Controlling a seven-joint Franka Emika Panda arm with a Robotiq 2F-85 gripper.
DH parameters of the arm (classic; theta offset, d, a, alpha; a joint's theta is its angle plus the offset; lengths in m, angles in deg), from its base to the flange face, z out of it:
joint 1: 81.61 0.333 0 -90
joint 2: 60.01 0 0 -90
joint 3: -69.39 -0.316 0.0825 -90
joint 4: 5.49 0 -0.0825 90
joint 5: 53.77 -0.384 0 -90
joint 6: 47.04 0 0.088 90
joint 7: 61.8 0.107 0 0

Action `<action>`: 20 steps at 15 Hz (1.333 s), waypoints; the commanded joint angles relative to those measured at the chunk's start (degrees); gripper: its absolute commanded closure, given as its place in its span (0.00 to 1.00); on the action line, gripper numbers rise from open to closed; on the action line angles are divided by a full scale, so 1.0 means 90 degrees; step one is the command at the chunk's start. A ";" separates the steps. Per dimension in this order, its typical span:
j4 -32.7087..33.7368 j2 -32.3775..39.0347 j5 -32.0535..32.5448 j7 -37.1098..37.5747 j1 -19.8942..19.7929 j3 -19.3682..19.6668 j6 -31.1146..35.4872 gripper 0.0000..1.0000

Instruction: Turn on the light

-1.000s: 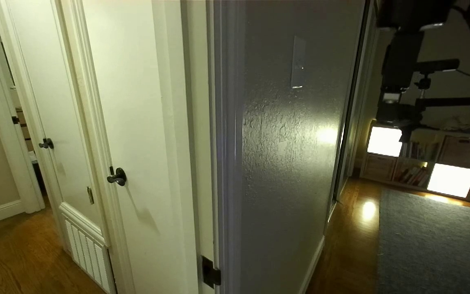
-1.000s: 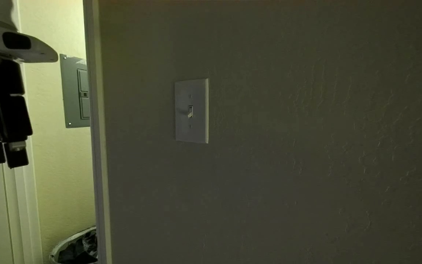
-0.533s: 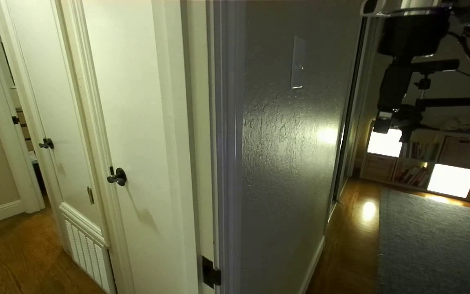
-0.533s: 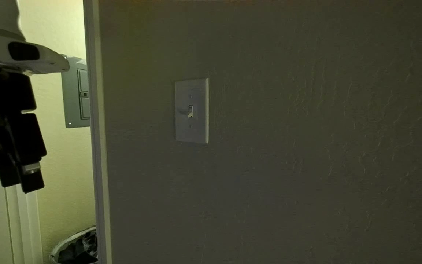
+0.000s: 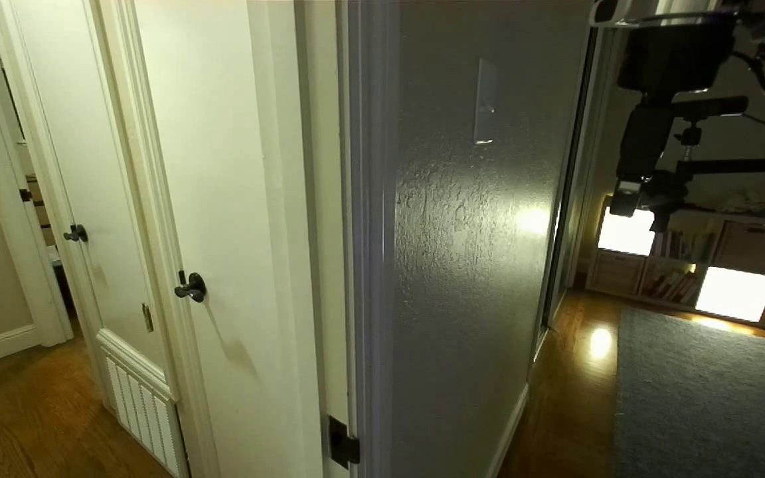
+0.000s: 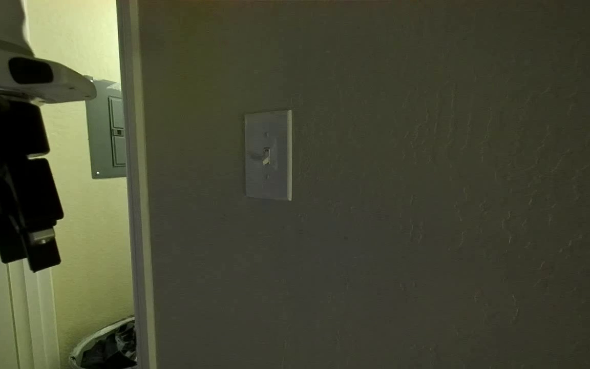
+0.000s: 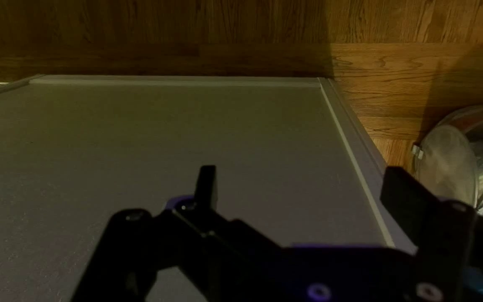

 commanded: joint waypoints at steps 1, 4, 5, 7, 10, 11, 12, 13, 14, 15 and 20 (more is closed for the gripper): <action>-0.0090 -0.0021 0.0280 -0.0027 -0.0159 0.0120 0.0585 0.00; -0.0101 0.0025 0.0538 -0.0018 -0.0387 0.0272 0.1192 0.00; -0.0085 0.0065 0.0605 -0.0053 -0.0467 0.0343 0.1388 0.00; -0.0048 0.0153 0.0727 -0.0056 -0.0620 0.0452 0.1725 0.00; 0.0022 0.0340 0.0719 -0.0029 -0.0791 0.0624 0.2340 0.00; 0.0042 0.0400 0.0684 -0.0029 -0.0820 0.0666 0.2543 0.00; 0.0070 0.0460 0.0666 0.0038 -0.0859 0.0686 0.2746 0.00; 0.0089 0.0497 0.0701 0.0172 -0.0908 0.0676 0.2876 0.00; 0.0047 0.0403 0.0602 -0.0016 -0.0827 0.0660 0.2574 0.00; 0.0069 0.0452 0.0601 -0.0012 -0.0854 0.0674 0.2680 0.00; 0.0108 0.0493 0.0601 0.0007 -0.0865 0.0680 0.2711 0.00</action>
